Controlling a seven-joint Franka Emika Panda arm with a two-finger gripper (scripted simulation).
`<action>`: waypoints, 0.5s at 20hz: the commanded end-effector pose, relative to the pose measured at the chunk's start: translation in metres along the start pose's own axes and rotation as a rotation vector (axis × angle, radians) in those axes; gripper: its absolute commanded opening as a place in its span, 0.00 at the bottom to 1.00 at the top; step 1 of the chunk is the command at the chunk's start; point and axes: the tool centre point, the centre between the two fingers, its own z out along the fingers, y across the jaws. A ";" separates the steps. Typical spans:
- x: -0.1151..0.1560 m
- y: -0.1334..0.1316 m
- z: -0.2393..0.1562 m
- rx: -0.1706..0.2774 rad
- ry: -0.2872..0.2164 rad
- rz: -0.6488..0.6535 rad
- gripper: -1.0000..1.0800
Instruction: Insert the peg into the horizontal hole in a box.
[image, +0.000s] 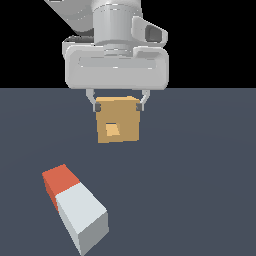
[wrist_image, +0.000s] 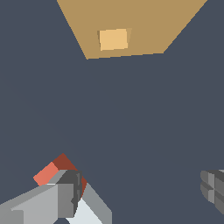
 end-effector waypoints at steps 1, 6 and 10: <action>-0.006 -0.006 0.005 -0.001 0.000 -0.037 0.96; -0.023 -0.019 0.016 -0.002 -0.001 -0.130 0.96; -0.038 -0.029 0.025 -0.004 -0.002 -0.208 0.96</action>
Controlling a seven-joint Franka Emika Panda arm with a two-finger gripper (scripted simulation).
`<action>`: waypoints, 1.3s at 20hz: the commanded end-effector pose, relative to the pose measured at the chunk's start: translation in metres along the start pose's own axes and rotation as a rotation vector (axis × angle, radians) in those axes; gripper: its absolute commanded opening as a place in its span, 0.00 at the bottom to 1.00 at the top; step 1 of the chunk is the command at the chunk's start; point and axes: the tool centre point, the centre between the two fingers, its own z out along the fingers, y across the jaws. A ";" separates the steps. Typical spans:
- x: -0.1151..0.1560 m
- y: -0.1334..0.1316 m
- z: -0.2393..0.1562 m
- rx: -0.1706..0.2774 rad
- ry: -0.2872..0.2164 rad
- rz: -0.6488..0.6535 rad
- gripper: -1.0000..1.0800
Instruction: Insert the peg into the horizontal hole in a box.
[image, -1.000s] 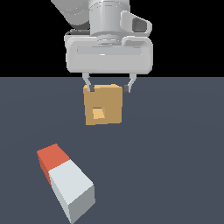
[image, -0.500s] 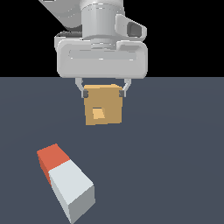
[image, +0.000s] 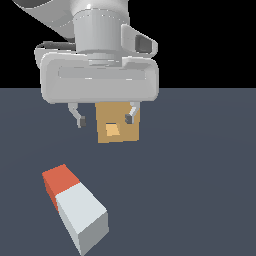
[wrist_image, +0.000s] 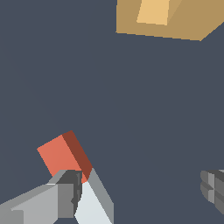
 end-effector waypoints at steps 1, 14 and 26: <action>-0.008 -0.008 0.006 -0.001 0.000 -0.049 0.96; -0.056 -0.037 0.036 -0.006 -0.002 -0.297 0.96; -0.096 -0.048 0.058 -0.010 -0.004 -0.475 0.96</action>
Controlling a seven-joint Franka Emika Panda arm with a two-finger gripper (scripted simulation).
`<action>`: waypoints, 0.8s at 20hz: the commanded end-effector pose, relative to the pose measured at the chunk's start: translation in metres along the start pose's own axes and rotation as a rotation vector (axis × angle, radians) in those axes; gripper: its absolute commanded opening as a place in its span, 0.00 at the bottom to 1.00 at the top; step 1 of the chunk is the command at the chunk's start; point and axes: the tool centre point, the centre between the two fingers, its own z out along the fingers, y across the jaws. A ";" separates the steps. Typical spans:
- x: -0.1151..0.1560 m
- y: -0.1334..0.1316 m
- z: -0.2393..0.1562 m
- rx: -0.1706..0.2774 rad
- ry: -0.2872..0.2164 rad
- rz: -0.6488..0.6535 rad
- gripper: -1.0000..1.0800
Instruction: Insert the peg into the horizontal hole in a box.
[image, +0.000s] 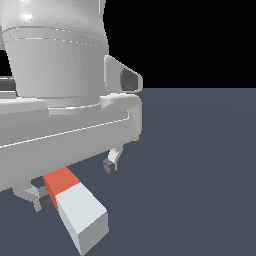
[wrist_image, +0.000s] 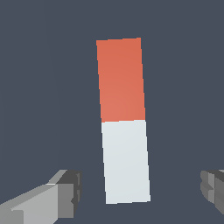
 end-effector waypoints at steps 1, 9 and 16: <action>-0.005 -0.003 0.003 -0.001 0.000 -0.027 0.96; -0.011 -0.007 0.007 -0.001 -0.001 -0.060 0.96; -0.011 -0.007 0.019 -0.001 -0.001 -0.057 0.96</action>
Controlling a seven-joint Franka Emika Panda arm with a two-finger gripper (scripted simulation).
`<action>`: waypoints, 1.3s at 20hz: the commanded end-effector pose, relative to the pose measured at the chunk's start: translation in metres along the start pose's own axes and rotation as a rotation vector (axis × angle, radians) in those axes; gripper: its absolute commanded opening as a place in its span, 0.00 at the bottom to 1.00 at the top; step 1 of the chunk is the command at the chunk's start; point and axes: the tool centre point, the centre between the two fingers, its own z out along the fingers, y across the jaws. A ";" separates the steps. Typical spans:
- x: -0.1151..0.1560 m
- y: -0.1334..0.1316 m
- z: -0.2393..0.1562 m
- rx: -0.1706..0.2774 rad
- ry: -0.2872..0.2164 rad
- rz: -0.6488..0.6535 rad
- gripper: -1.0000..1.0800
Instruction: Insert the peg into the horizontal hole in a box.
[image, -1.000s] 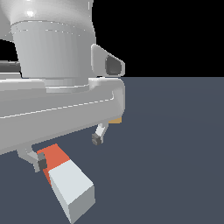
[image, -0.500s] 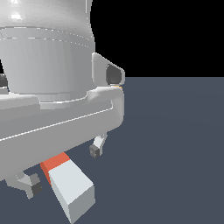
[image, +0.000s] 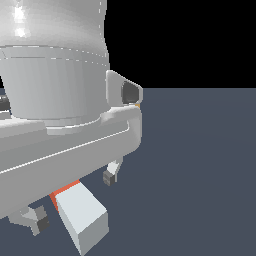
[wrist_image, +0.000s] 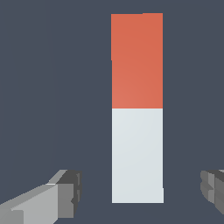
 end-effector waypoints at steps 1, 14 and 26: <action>0.001 0.000 0.009 0.000 0.001 -0.001 0.96; 0.000 0.000 0.043 0.000 0.001 -0.004 0.00; 0.001 0.002 0.043 0.000 0.001 0.001 0.00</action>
